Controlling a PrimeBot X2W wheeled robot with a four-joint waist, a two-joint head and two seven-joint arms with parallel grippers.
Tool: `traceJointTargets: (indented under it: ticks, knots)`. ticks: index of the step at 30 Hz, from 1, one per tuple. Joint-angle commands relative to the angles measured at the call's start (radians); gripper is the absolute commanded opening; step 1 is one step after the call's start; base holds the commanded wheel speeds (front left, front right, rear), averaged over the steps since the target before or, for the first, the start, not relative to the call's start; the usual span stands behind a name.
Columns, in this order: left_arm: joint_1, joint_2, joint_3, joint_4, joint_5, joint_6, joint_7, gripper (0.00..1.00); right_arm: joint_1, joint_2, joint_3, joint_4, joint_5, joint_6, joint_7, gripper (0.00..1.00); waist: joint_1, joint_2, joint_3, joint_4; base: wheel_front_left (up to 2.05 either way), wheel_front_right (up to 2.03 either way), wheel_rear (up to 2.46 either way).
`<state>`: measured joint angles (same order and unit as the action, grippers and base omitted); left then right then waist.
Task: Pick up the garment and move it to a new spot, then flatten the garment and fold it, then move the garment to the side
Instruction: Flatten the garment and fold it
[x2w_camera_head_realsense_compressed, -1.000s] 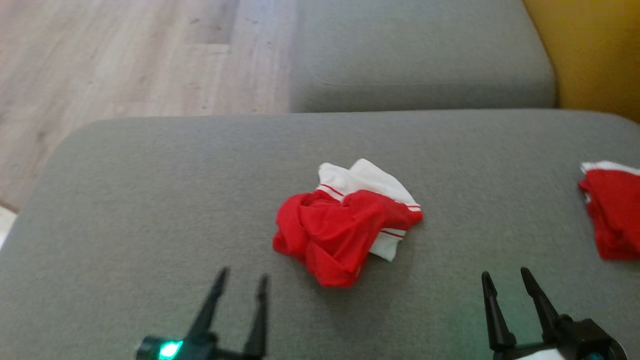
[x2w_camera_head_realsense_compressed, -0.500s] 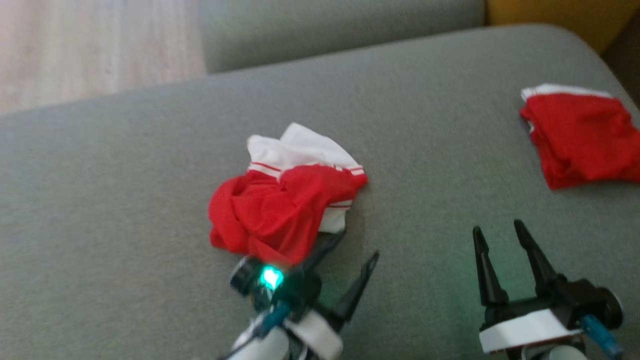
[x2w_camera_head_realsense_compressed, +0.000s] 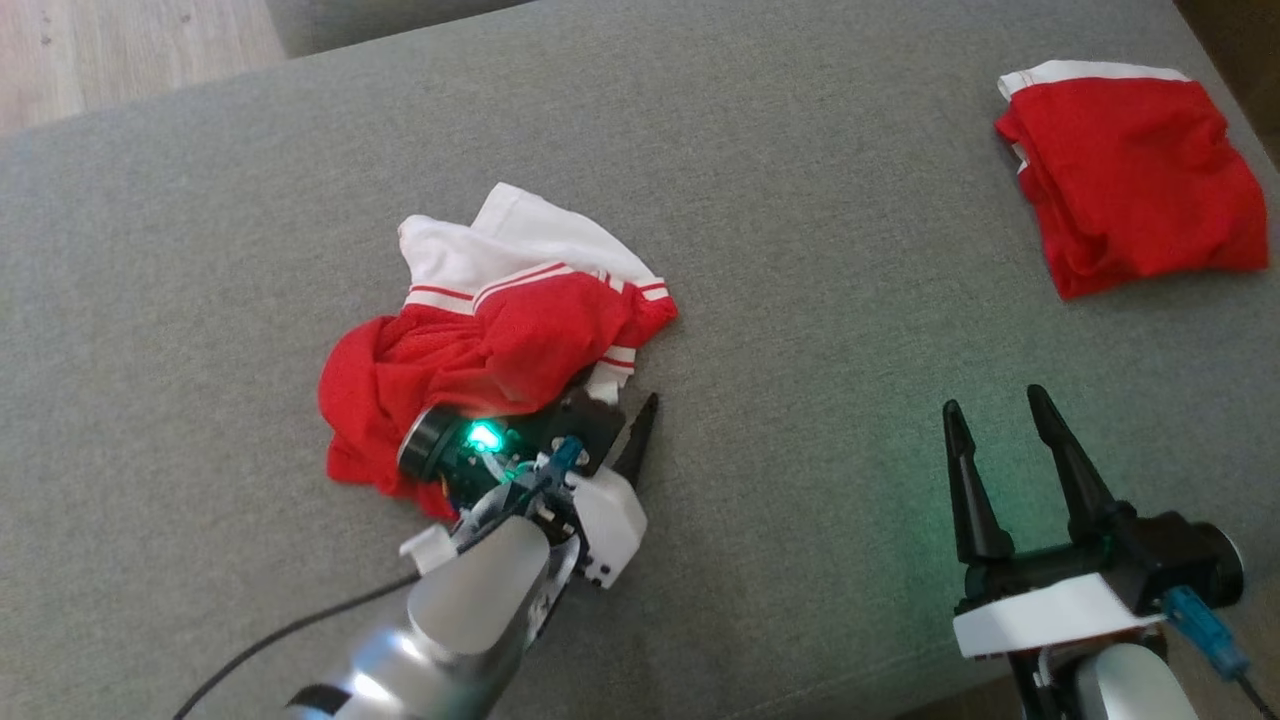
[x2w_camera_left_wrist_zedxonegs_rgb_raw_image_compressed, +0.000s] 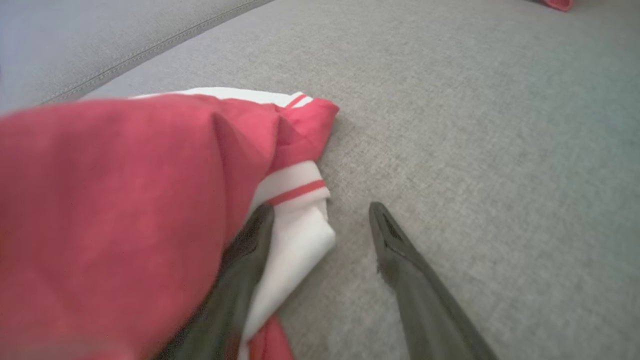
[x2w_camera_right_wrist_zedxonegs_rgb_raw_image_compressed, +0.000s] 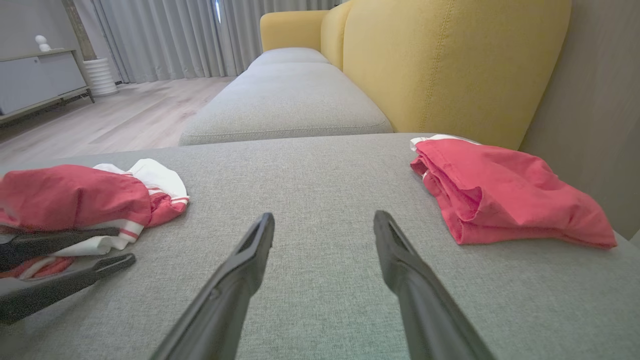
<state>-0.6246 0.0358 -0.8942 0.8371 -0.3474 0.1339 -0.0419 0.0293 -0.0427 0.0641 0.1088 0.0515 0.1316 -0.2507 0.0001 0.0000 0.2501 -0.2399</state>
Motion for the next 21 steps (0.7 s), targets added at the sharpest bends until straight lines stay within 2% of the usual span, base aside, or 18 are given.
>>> traceJointTargets:
  ticks: [1, 2, 8, 13, 18, 21]
  knots:
    - [-0.025, 0.015, 0.018, 0.019, -0.02, 0.009, 0.018, 0.04, -0.026, -0.008, 0.027, -0.028, -0.003, -0.001, -0.011, 1.0, -0.0001, 0.0, 0.0, -0.001, 0.0, 0.0, 0.0]
    - [-0.03, 0.015, 0.014, 0.024, -0.036, 0.006, 0.01, 0.0, -0.028, -0.008, 0.027, -0.027, -0.003, -0.001, -0.011, 1.0, -0.0001, 0.0, -0.002, 0.0, 0.0, 0.0, 0.0]
    - [-0.076, 0.015, -0.031, -0.034, -0.137, -0.049, -0.083, 0.0, -0.019, -0.008, 0.03, -0.014, -0.001, -0.001, -0.011, 1.0, -0.0001, 0.0, -0.054, 0.01, 0.0, 0.0, 0.0]
    - [-0.199, 0.015, -0.042, -0.133, -0.24, -0.102, -0.138, 0.0, -0.002, -0.008, 0.038, -0.008, 0.008, -0.001, -0.011, 1.0, -0.0001, 0.0, -0.12, 0.015, 0.0, 0.0, 0.0]
    - [-0.359, 0.015, -0.013, -0.18, -0.307, -0.154, -0.167, 0.0, 0.023, -0.008, 0.04, -0.001, 0.008, -0.001, -0.011, 1.0, -0.0001, 0.0, -0.167, 0.023, 0.0, 0.0, 0.0]
    - [-0.492, 0.015, 0.051, -0.186, -0.341, -0.178, -0.193, 0.0, 0.04, -0.008, 0.037, 0.002, 0.006, -0.001, -0.011, 1.0, -0.0001, 0.0, -0.195, 0.033, 0.0, 0.0, 0.0]
